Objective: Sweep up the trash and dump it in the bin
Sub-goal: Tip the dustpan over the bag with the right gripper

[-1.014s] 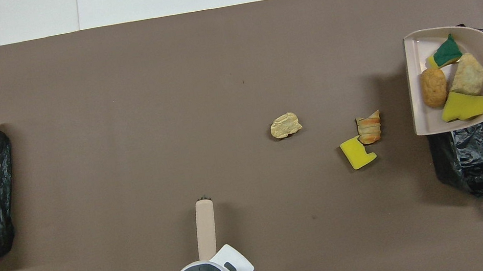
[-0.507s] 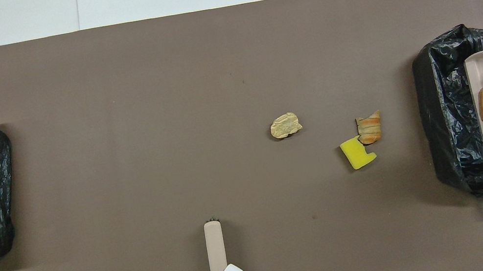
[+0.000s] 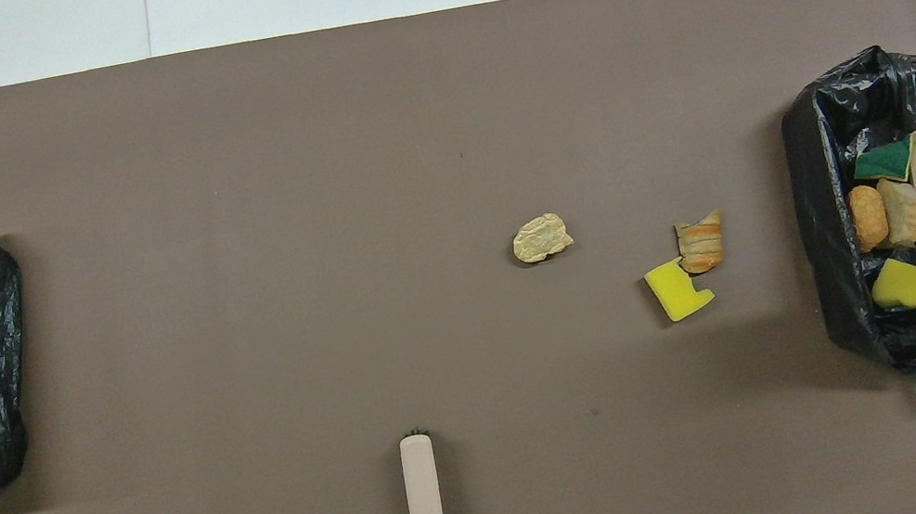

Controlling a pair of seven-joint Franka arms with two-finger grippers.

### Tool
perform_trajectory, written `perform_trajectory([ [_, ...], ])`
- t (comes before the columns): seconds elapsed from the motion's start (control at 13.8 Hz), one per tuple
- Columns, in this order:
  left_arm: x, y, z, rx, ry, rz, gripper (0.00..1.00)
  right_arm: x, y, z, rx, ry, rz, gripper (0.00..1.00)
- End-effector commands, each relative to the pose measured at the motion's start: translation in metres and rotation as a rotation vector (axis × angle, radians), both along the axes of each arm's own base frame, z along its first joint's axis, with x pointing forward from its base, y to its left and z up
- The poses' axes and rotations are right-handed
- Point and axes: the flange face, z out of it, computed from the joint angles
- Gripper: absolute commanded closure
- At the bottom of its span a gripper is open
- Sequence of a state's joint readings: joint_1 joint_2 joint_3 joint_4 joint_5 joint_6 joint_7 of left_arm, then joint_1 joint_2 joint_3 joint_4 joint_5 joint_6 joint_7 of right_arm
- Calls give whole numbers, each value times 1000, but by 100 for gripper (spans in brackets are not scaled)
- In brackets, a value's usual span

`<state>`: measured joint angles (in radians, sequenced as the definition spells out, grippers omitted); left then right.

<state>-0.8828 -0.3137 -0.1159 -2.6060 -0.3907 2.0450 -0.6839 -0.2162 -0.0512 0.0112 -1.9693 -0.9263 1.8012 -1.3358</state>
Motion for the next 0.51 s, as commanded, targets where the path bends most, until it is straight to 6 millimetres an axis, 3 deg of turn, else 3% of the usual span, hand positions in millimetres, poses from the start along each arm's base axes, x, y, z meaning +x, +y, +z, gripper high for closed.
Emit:
perform_trajectory([
  [0.0, -15, 1, -2, -25, 0, 9, 100, -11, 4, 47, -17, 12, 48, 100],
  [0.14, -14, 0, -2, -32, -9, 14, 100, -19, 7, 69, 13, 14, 86, 100],
  [0.36, -15, 2, -12, -20, -7, 19, 100, -22, 13, 78, 89, -38, 65, 100],
  [0.43, -15, 3, -19, -16, -11, 23, 91, -22, 16, 75, 124, -60, 46, 100],
])
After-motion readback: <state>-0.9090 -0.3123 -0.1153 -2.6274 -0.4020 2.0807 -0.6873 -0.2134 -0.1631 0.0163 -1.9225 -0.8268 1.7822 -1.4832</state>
